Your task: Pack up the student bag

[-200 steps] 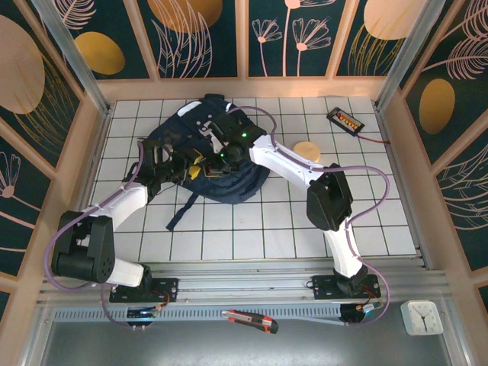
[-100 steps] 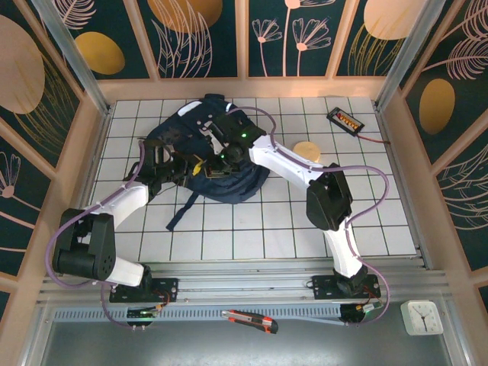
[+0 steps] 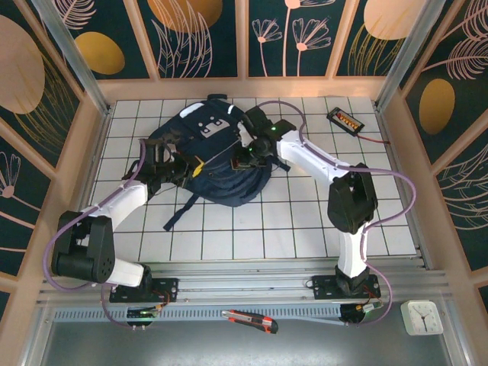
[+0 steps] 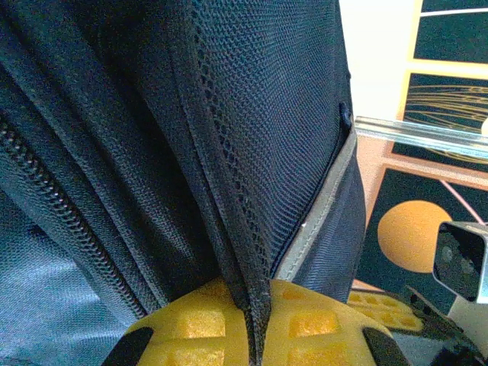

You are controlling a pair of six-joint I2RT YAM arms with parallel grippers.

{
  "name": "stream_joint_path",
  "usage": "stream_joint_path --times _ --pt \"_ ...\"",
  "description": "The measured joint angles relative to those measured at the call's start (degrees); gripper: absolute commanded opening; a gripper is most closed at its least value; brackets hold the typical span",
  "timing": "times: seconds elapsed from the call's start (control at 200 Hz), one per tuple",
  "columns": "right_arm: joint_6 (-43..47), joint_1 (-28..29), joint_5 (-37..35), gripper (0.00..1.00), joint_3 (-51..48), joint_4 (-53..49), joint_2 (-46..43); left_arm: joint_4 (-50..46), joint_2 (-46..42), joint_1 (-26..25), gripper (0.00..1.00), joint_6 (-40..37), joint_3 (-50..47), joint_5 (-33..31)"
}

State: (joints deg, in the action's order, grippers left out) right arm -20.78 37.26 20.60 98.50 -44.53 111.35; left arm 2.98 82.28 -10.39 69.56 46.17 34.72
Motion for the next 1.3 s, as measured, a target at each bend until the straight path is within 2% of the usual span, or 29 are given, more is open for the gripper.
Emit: stream_joint_path --times 0.215,0.465,0.591,0.741,0.926,0.976,1.081,1.166,1.301 --pt "2.6 -2.8 1.4 0.00 -0.5 0.7 0.0 -1.7 -0.1 0.6 0.00 -2.2 0.5 0.7" --pt "2.6 -1.2 2.0 0.00 -1.2 1.5 0.0 -3.6 0.5 2.1 0.00 -4.7 1.3 1.3" --pt "1.3 0.9 1.3 0.00 -4.6 4.9 0.0 -6.4 4.6 3.1 0.00 -7.8 5.2 1.7" --pt "-1.6 3.9 -0.1 0.00 -7.0 9.2 0.3 -13.2 12.3 4.7 0.00 -14.7 14.1 1.9" --pt "-4.7 7.0 1.8 0.00 -1.8 10.3 4.9 -15.1 16.8 7.6 0.47 -20.2 20.7 0.8" --pt "-5.1 7.6 2.6 0.00 0.7 9.6 6.9 -15.0 16.6 8.5 0.54 -21.0 20.9 0.4" --pt "-5.1 8.2 3.5 0.00 4.9 7.4 9.7 -14.9 14.9 9.6 0.66 -20.5 20.1 -0.7" --pt "-5.1 8.1 3.7 0.00 5.5 6.6 9.9 -13.6 11.1 9.6 0.66 -18.7 16.9 -0.9" --pt "-4.9 7.3 4.9 0.00 5.6 5.9 9.9 -8.4 2.7 9.6 0.67 -11.5 9.2 -0.5"
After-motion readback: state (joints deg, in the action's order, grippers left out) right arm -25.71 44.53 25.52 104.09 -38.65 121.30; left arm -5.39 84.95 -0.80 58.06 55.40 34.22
